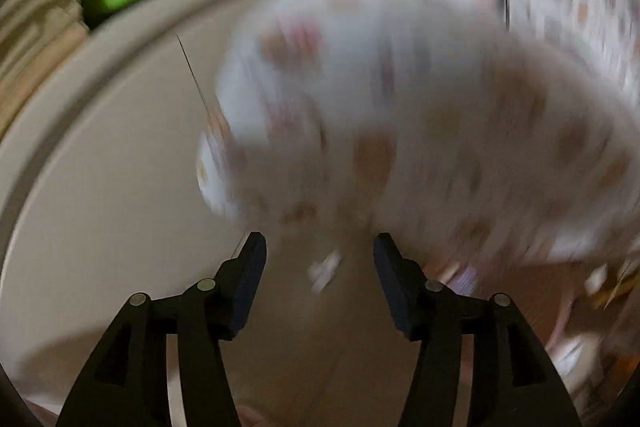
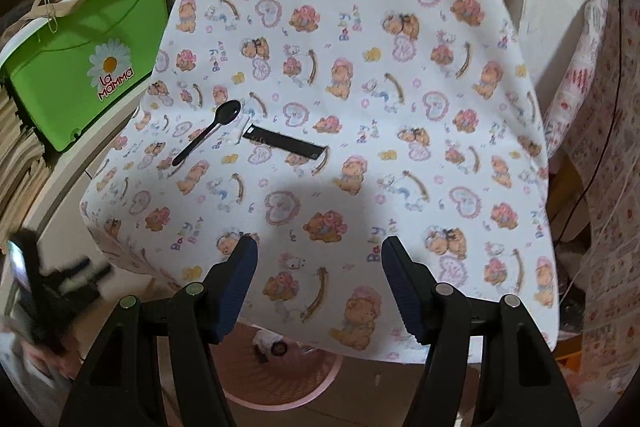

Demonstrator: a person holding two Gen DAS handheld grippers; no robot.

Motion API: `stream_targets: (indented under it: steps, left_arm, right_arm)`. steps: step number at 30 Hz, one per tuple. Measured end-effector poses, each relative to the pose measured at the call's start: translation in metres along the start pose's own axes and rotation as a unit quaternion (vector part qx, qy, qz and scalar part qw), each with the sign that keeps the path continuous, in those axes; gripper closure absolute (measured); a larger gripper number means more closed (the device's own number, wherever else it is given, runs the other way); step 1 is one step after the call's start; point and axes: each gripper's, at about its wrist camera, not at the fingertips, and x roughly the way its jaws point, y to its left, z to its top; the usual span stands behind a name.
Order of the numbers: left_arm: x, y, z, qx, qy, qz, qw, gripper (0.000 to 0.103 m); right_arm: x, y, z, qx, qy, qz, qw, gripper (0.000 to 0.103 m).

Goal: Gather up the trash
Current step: 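Lower the left tool toward the white tissue lying on the floor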

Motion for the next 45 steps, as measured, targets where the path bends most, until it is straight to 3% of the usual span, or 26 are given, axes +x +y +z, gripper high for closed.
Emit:
stream_targets:
  steps: [3,6,13,17,22,25,31,34,36,45]
  left_arm:
    - [0.038,-0.011,-0.021,0.044,0.083,-0.034,0.9950,0.048]
    - [0.075,-0.022,-0.029,0.077,0.112,-0.032,0.9902,0.049]
    - [0.174,-0.020,-0.049,0.046,0.200,-0.055,0.9771,0.050]
    - [0.209,-0.022,-0.060,0.075,0.208,-0.040,0.9743,0.050]
    - [0.236,-0.030,-0.059,0.070,0.183,-0.041,0.9797,0.052]
    - [0.262,-0.033,-0.057,0.069,0.195,-0.058,0.9767,0.052]
    - [0.294,-0.014,-0.056,0.039,0.203,-0.044,0.9776,0.052]
    - [0.303,-0.012,-0.058,0.039,0.208,-0.049,0.9762,0.065]
    - [0.310,-0.012,-0.058,0.029,0.219,-0.063,0.9734,0.082]
    - [0.326,-0.006,-0.063,-0.005,0.237,-0.092,0.9670,0.084]
  right_arm:
    - [0.007,0.005,0.001,-0.008,0.006,-0.008,1.000,0.036]
    - [0.014,0.006,0.004,-0.002,0.015,-0.004,1.000,0.036]
    - [0.025,0.001,0.010,-0.001,0.021,-0.032,0.999,0.036]
    - [0.029,-0.006,0.015,0.008,0.031,-0.018,0.999,0.036]
    - [0.036,-0.003,0.017,-0.012,0.036,-0.032,0.999,0.036]
    - [0.041,-0.004,0.018,-0.008,0.050,-0.013,0.999,0.036]
    - [0.045,-0.006,0.016,-0.014,0.056,-0.021,0.998,0.036]
    - [0.050,-0.007,0.015,-0.009,0.068,-0.013,0.998,0.036]
    - [0.050,-0.008,0.015,-0.005,0.064,-0.024,0.998,0.036]
    - [0.050,-0.017,0.017,0.015,0.057,-0.029,0.998,0.036]
